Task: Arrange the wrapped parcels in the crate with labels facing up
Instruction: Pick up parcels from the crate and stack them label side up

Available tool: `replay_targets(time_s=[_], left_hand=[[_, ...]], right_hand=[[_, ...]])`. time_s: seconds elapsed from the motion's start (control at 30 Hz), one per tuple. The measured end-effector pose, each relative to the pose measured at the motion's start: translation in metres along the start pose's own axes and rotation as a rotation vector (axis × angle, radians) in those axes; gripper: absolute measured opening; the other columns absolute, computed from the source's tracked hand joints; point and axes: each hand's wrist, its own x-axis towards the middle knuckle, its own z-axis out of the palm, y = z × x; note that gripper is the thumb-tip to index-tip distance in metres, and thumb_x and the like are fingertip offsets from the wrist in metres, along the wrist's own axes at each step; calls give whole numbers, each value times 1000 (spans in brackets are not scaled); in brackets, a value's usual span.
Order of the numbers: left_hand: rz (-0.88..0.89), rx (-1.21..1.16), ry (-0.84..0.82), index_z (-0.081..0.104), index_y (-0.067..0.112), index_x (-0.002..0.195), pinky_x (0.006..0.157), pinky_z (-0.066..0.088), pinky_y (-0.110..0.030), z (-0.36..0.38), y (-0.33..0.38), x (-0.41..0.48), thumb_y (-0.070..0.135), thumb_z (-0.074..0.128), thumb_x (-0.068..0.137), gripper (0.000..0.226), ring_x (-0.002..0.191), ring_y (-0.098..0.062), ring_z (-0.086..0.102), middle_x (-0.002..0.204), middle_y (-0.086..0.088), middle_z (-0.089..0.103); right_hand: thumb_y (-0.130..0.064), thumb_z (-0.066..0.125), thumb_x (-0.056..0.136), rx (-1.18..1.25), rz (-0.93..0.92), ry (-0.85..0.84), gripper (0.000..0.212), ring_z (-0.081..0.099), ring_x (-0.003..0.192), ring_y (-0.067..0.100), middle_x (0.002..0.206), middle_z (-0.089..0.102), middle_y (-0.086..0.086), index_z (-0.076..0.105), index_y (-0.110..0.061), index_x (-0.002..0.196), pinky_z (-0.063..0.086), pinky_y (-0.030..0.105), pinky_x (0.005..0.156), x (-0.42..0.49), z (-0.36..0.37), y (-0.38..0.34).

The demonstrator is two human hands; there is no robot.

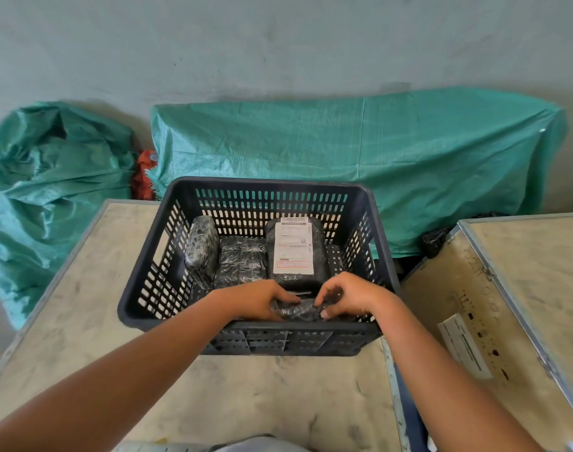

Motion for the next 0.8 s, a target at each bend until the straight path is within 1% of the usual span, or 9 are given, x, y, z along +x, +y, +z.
replay_targets(time_s=[0.17,0.33,0.43,0.5,0.53,0.6,0.67,0.73,0.8], left_hand=[[-105,99,63,40,21,154,108,41,-34,-7,2,11,23,84,79,87,128,-20,55,146,-2,56],[-90,-43,193,58,29,142,107,45,-31,-8,2,10,22,84,76,72,123,-10,58,141,5,60],[-96,-242,322,69,43,124,78,58,-22,-9,3,1,24,81,70,59,83,3,67,120,16,71],[-92,-372,418,73,45,115,60,52,-14,-14,1,-7,21,84,69,53,61,3,62,92,24,74],[-88,-451,467,75,43,113,58,52,-18,-17,-1,-12,19,86,70,50,59,-3,61,87,21,76],[-86,-614,579,77,38,112,66,59,-27,-22,-5,-22,16,90,70,49,73,-12,70,99,10,78],[-70,-749,672,78,37,112,70,59,-23,-25,-9,-29,14,91,70,50,81,-13,73,109,6,76],[-30,-885,697,77,34,115,63,56,-24,-29,-10,-32,11,89,73,50,66,-18,65,104,-7,76],[-4,-955,664,75,32,120,60,52,-32,-36,-8,-32,10,88,74,52,64,-27,54,97,-24,73]], right_hand=[[-17,84,82,41,-30,192,27,60,114,11,117,70,-8,78,-33,104,45,28,97,4,0,-1],[-11,91,71,12,-26,198,42,56,109,8,119,69,-7,77,-30,105,42,25,94,3,-1,0],[-8,88,74,72,-84,307,35,59,106,10,108,67,-11,71,-36,87,43,25,90,2,1,2],[-11,85,79,140,-154,404,29,60,106,10,109,67,-12,69,-36,78,46,31,93,2,1,2],[-15,85,79,181,-187,445,26,57,111,6,116,65,-13,69,-37,77,42,32,97,2,1,1],[-23,88,76,241,-212,480,25,43,128,3,137,52,-12,73,-43,80,30,34,108,-1,-1,-2],[-24,91,73,262,-208,446,32,37,139,8,150,45,-7,77,-48,87,26,40,118,-2,-2,-6],[-20,91,73,246,-250,418,42,47,135,10,142,55,-8,76,-55,91,34,44,118,-2,0,-12],[-20,90,74,250,-280,458,45,54,118,0,123,61,-18,75,-57,92,42,41,112,-3,-1,-16]])
